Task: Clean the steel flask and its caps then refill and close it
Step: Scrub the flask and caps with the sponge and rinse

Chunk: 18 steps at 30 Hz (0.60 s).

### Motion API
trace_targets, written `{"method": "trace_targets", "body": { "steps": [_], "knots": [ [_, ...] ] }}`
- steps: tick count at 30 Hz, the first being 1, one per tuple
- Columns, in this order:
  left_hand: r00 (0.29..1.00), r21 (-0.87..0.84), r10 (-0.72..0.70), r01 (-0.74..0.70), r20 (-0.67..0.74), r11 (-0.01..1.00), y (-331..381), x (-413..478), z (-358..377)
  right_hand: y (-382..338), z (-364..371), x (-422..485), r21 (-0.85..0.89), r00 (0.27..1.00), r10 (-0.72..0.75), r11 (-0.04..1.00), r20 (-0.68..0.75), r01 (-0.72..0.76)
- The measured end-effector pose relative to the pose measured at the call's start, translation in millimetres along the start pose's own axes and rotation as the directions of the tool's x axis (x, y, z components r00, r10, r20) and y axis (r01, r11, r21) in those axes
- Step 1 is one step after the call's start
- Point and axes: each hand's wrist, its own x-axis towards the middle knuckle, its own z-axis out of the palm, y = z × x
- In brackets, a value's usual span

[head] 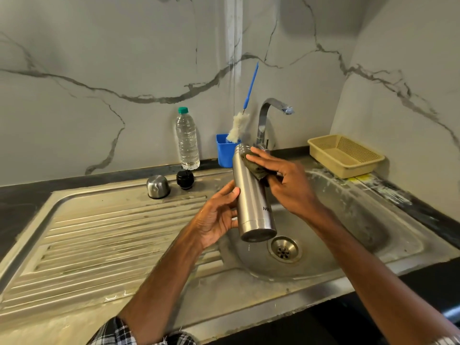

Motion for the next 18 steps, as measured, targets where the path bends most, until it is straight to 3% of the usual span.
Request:
{"method": "trace_targets", "body": {
  "steps": [8,14,18],
  "knots": [
    [0.996,0.080,0.049,-0.042,-0.080,0.996,-1.4,1.1,-2.4,-12.6,5.8,-63.0,0.086,0.993,-0.111,0.991,0.049,0.107],
    [1.000,0.118,0.013,-0.010,-0.020,0.993,-2.0,-1.3,0.8,-3.6,2.2,-6.1,-0.114,0.997,-0.063,0.992,-0.039,0.058],
    [1.000,0.068,-0.018,0.018,-0.004,0.998,2.5,-4.5,5.4,4.1,-0.3,38.8,-0.036,0.998,0.016,0.999,-0.058,-0.018]
  ]
}}
